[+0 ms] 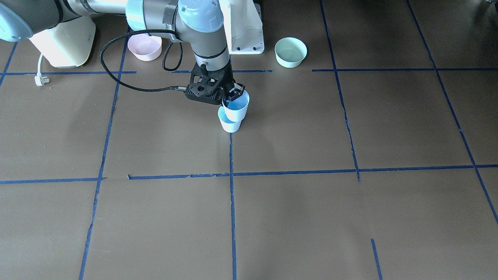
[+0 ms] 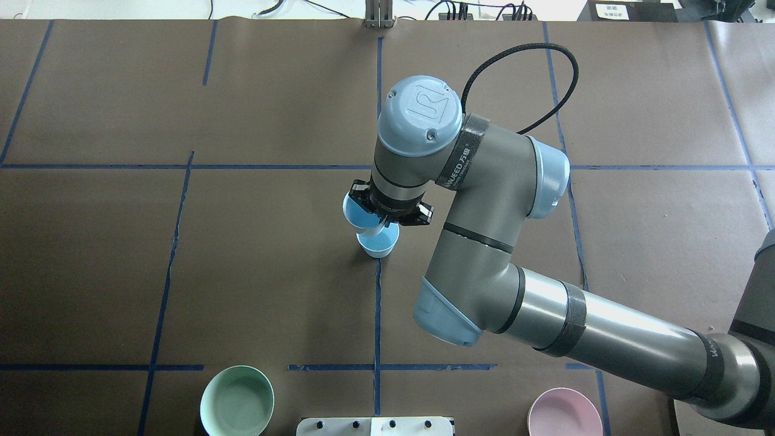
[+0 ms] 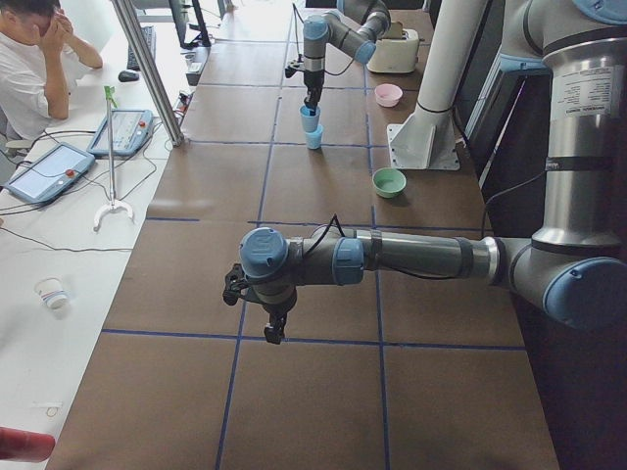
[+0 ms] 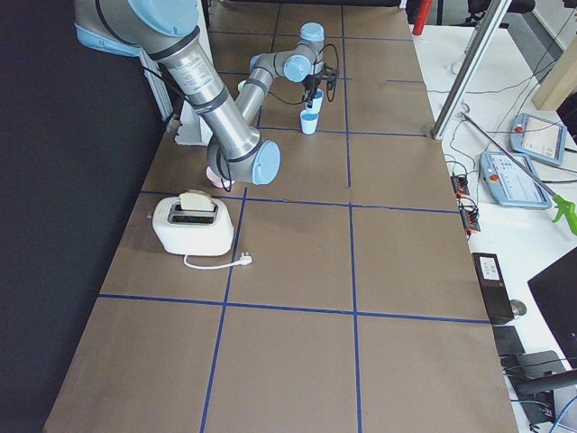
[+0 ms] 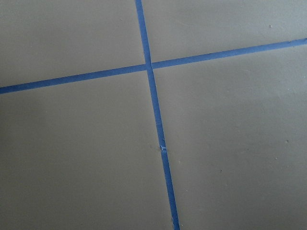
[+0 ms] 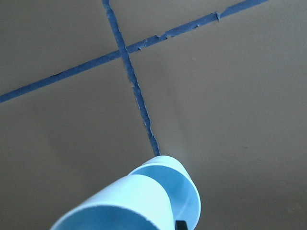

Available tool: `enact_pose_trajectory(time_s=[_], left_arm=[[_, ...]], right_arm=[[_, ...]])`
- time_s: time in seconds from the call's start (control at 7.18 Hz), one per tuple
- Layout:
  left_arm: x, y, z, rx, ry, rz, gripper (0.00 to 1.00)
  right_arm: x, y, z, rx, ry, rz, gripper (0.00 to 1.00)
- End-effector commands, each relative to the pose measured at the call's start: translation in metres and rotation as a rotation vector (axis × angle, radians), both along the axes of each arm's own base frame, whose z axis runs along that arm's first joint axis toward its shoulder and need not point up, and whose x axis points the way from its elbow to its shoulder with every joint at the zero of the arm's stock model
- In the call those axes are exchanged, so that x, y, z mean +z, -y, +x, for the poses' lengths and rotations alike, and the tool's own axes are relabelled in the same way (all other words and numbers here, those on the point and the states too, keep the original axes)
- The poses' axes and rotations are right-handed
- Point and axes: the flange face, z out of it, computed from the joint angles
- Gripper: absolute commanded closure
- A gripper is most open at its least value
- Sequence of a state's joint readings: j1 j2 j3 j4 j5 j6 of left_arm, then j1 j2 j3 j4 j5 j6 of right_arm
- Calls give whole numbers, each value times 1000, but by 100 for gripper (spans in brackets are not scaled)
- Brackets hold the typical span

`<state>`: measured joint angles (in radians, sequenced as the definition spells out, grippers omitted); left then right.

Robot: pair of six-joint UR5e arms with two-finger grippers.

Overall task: Stack blue cups with both arms
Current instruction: 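Carry the cup with the right gripper and lower it into the center cup, then open the right gripper and withdraw the right arm out of view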

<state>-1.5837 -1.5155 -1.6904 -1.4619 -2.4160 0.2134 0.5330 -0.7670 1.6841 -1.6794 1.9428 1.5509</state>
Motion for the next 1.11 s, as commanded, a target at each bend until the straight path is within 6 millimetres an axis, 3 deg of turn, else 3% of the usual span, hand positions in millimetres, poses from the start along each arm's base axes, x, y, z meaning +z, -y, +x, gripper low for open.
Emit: enact_pose_trajectory(time_s=[0.0,0.14,0.28,0.7,0.84,0.98], left_arm=[[0,0,0,0,0,0,0],[0,0,0,0,0,0,0],[0,0,0,0,0,0,0],[-2,3,1,-3,3,-1,0],[1,2,1,-13,5,-20,0],[8,0,0,-18,11,-38,0]], right_arm=[[8,-3,-2,-4,-13,-6,100],[11,-3,-2,-5,-17,-7,87],[15,-6,-2,-7,-21,-6,1],[16,-11,7,-28,-5,14,0],[29,-5,30,-68,-6,84,0],[58,16,65,-109,-20,130,0]])
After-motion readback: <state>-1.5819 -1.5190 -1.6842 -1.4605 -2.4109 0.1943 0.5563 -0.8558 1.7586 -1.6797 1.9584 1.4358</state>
